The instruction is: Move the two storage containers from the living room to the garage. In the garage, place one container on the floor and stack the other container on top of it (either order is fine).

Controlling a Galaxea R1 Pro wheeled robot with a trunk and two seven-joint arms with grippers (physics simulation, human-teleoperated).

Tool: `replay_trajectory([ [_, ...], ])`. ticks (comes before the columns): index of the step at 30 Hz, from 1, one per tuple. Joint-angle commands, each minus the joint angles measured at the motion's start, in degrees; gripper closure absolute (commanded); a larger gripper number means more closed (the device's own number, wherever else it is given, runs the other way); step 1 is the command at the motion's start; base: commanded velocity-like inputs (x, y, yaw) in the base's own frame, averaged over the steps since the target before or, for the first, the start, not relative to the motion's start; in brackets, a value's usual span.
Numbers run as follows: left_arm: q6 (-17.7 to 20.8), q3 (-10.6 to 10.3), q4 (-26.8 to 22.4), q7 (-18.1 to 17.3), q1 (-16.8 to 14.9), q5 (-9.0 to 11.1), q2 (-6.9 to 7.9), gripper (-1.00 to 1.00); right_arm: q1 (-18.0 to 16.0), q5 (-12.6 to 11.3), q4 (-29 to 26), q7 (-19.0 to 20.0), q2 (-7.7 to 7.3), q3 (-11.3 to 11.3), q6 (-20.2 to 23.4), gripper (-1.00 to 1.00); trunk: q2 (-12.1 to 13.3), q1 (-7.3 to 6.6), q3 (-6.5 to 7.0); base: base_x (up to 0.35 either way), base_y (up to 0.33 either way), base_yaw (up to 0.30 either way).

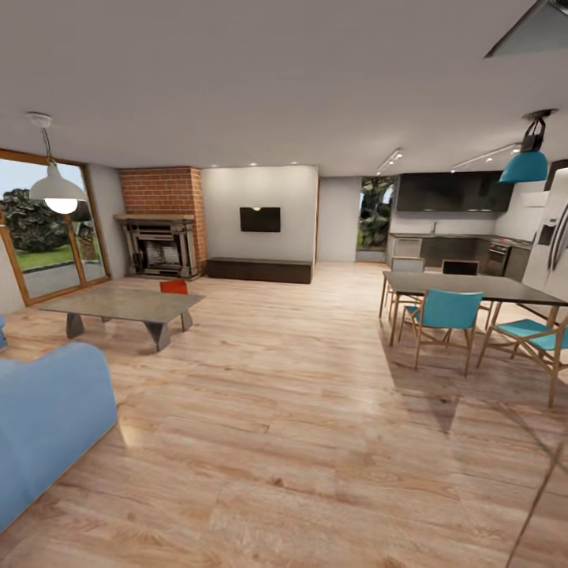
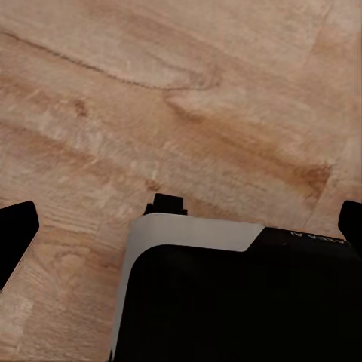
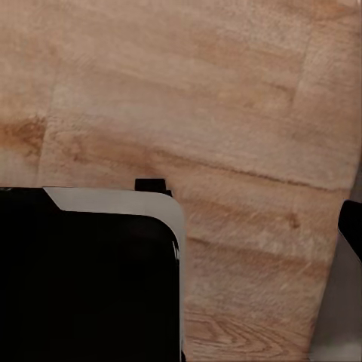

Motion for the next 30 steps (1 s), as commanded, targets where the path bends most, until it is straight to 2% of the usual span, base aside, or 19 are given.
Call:
replay_trajectory([
  [1,-0.14,-0.48,0.03,0.19,-0.04,0.44,-0.01,-1.0,-0.08,-0.54,0.18,-0.03,0.02,0.49,-0.33,-1.0,-0.05,0.04,-0.08,0.326,0.0,0.0],
  [30,-0.54,-0.47,0.1,0.4,-0.04,0.57,-0.02,-1.0,-0.08,-0.54,0.18,-0.04,0.02,0.49,-0.33,-1.0,-0.05,0.04,-0.08,0.326,0.0,0.0],
])
